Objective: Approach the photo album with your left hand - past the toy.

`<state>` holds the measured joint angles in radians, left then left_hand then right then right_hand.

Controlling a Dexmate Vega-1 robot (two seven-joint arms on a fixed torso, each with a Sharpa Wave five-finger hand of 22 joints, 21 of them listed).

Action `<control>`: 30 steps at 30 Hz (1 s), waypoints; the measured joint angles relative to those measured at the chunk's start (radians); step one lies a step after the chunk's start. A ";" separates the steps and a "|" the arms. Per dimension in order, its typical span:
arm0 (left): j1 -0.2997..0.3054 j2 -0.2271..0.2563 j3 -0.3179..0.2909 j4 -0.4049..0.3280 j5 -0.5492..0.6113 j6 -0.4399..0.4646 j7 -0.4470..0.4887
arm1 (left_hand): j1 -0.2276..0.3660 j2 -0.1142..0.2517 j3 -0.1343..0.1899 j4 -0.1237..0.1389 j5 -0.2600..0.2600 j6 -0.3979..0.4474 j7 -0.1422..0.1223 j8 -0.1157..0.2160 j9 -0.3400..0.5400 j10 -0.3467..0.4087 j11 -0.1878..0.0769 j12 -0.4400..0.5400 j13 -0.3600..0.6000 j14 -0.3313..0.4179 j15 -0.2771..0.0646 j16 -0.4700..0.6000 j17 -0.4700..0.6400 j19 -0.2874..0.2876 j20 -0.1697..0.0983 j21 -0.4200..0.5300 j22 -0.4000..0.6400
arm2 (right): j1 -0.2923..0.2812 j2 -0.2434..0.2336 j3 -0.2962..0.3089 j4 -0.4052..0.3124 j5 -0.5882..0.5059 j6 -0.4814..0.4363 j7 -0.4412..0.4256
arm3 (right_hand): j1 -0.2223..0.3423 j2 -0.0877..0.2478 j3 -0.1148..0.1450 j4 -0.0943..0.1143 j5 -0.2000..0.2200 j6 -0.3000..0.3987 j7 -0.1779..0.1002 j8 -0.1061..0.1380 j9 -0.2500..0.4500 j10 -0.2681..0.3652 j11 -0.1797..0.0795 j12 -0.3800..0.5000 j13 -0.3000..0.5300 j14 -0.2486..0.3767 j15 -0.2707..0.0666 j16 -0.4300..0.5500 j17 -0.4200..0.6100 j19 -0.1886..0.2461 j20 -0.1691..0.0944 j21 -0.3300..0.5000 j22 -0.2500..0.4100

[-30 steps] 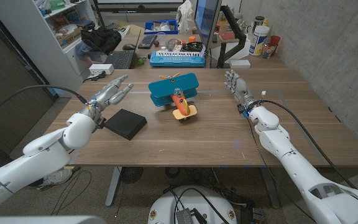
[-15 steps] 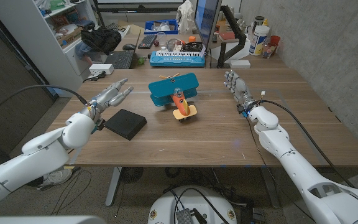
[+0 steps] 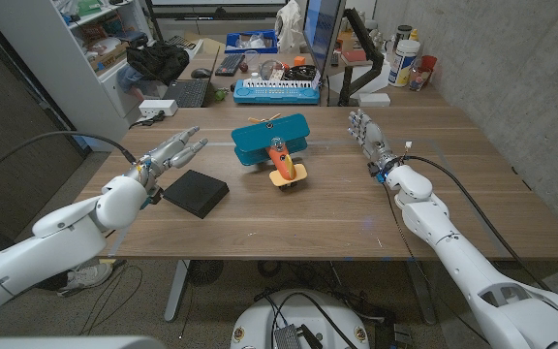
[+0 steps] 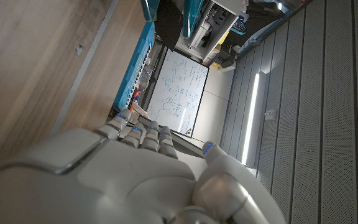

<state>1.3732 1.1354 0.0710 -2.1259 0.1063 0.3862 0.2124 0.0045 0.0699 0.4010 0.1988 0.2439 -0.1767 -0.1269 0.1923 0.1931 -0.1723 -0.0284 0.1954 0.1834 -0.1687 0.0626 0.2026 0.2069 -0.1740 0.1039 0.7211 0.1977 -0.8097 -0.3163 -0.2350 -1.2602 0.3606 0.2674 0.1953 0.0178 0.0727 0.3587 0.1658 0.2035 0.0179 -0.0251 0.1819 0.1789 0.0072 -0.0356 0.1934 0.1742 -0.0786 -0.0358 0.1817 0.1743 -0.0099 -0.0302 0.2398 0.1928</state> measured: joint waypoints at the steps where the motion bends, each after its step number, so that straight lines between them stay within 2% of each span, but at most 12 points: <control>1: -0.001 0.003 0.002 0.000 -0.003 0.003 -0.002 | 0.000 0.000 0.000 0.000 0.000 0.000 0.000 0.000 0.000 0.000 0.000 0.000 0.000 0.000 0.000 0.000 0.000 0.000 0.000 0.000 0.000 | 0.000 0.001 0.000 0.001 0.000 0.000 0.000 | 0.000 0.000 0.000 0.000 0.000 0.000 0.000 0.000 0.000 0.000 0.000 0.000 0.000 0.000 0.000 0.000 0.000 0.000 0.000 0.000 0.000; 30: -0.029 0.071 0.039 -0.015 -0.057 0.058 -0.038 | 0.000 0.000 -0.014 0.000 -0.004 0.000 0.000 0.000 0.000 0.000 0.000 0.000 0.003 -0.003 0.002 0.000 0.005 0.000 0.000 0.000 0.005 | 0.005 0.005 0.000 0.015 -0.003 0.001 0.006 | 0.000 0.000 0.000 0.000 0.000 0.000 0.000 0.000 0.000 0.000 0.000 0.000 0.000 0.000 0.000 0.000 0.000 0.000 0.000 0.000 0.000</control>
<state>1.3438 1.2061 0.1099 -2.1404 0.0495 0.4441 0.1739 0.0046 0.0699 0.3871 0.1985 0.2401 -0.1767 -0.1269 0.1924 0.1930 -0.1723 -0.0284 0.1954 0.1869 -0.1713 0.0650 0.2026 0.2118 -0.1739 0.1038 0.7211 0.2024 -0.8045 -0.3112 -0.2353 -1.2450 0.3580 0.2684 0.2011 0.0179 0.0727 0.3587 0.1658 0.2035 0.0179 -0.0250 0.1819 0.1789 0.0071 -0.0356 0.1934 0.1742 -0.0786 -0.0358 0.1817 0.1743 -0.0100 -0.0303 0.2398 0.1928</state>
